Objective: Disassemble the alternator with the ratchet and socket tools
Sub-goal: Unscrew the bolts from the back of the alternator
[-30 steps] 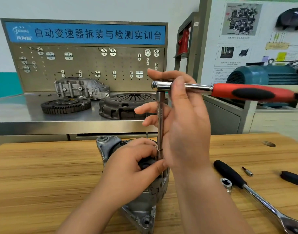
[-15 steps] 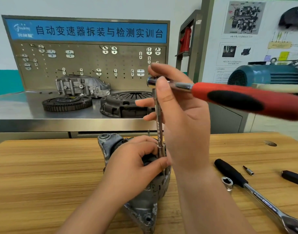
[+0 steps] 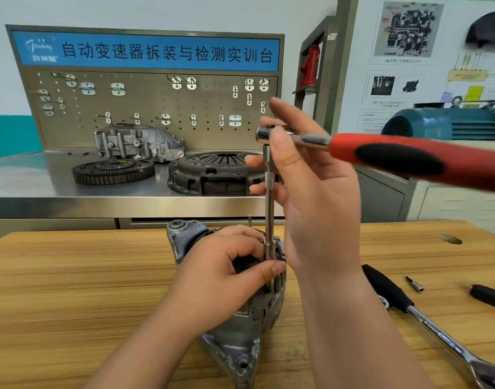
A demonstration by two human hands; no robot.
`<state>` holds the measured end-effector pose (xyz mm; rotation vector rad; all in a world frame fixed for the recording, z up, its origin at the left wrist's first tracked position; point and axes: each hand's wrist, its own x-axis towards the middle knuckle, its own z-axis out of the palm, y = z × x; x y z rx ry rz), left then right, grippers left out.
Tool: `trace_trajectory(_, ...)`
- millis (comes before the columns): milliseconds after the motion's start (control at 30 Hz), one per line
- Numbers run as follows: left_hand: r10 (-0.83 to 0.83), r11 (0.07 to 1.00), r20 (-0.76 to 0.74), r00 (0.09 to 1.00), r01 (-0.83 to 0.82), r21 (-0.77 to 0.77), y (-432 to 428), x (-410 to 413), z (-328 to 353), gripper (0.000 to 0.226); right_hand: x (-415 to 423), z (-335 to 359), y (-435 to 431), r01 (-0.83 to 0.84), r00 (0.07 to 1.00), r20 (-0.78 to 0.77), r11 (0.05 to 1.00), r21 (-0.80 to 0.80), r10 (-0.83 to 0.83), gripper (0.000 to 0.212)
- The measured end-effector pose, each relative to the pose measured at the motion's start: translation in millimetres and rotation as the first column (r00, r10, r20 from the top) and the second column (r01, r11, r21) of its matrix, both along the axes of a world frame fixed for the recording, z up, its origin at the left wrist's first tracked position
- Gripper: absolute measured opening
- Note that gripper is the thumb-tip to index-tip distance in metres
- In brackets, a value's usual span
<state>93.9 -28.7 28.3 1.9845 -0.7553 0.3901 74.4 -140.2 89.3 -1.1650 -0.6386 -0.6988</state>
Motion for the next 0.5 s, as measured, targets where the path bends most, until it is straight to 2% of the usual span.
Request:
trace_trajectory(67,0.009,1.0,0.006,1.0,-0.009,0.0,-0.4,-0.4,0.1,0.022,-1.1,1.0,-0.7,-0.013,1.0,0.006,1.0,-0.026,0.013,0.023)
trace_trajectory(200,0.009,1.0,0.018,1.0,-0.01,0.016,0.2,-0.3,-0.1,0.042,-0.1,1.2,-1.6,-0.122,0.99,-0.075,0.992,0.014,0.122,0.023)
trace_trajectory(367,-0.082,0.996,0.006,0.997,0.082,0.018,2.4,-0.6,0.8,0.032,2.0,1.2,-5.3,-0.212,0.955,-0.192,0.974,0.084,0.225,0.034)
trace_trajectory(500,-0.064,0.998,-0.01,0.998,0.064,0.015,2.5,-1.6,2.3,0.023,2.1,0.7,-2.1,-0.117,0.986,-0.113,0.992,0.041,0.121,0.021)
